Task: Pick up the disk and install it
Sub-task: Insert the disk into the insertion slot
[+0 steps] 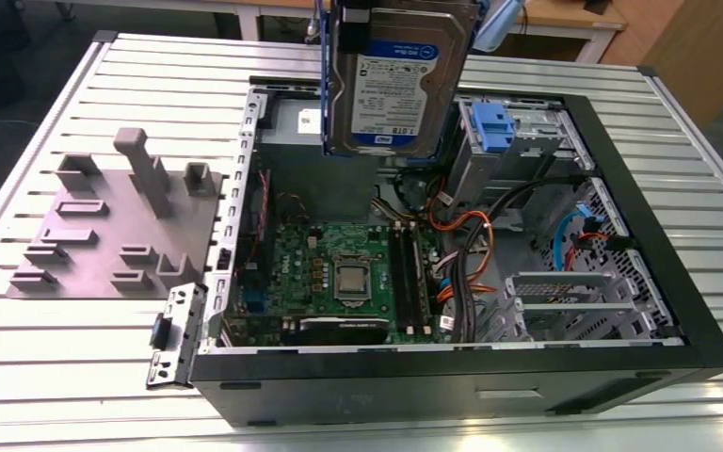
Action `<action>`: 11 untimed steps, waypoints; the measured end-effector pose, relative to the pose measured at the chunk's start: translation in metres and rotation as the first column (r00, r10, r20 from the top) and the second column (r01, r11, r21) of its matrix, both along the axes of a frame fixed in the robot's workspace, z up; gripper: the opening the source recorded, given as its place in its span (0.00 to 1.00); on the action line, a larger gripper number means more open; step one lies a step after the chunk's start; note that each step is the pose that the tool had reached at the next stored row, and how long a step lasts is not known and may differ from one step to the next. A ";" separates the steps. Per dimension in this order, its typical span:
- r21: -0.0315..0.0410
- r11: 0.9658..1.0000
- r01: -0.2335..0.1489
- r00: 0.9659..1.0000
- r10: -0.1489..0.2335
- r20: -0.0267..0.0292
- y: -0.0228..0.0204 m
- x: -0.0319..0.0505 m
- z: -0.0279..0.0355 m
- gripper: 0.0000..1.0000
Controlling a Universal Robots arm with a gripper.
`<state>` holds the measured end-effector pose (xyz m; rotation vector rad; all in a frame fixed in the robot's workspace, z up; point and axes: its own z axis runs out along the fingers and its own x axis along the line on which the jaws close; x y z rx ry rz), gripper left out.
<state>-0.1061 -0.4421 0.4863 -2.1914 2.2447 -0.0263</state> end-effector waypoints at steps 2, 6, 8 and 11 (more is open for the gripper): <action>0.000 1.000 0.000 1.000 0.000 0.000 0.0001 0.0003 0.0000 0.36; 0.000 1.000 0.000 1.000 0.000 0.000 0.0000 0.0006 0.0000 0.36; 0.000 1.000 0.000 1.000 0.000 0.000 0.0001 0.0007 0.0000 0.36; 0.000 1.000 0.000 1.000 0.000 0.000 0.0000 0.0007 0.0000 0.36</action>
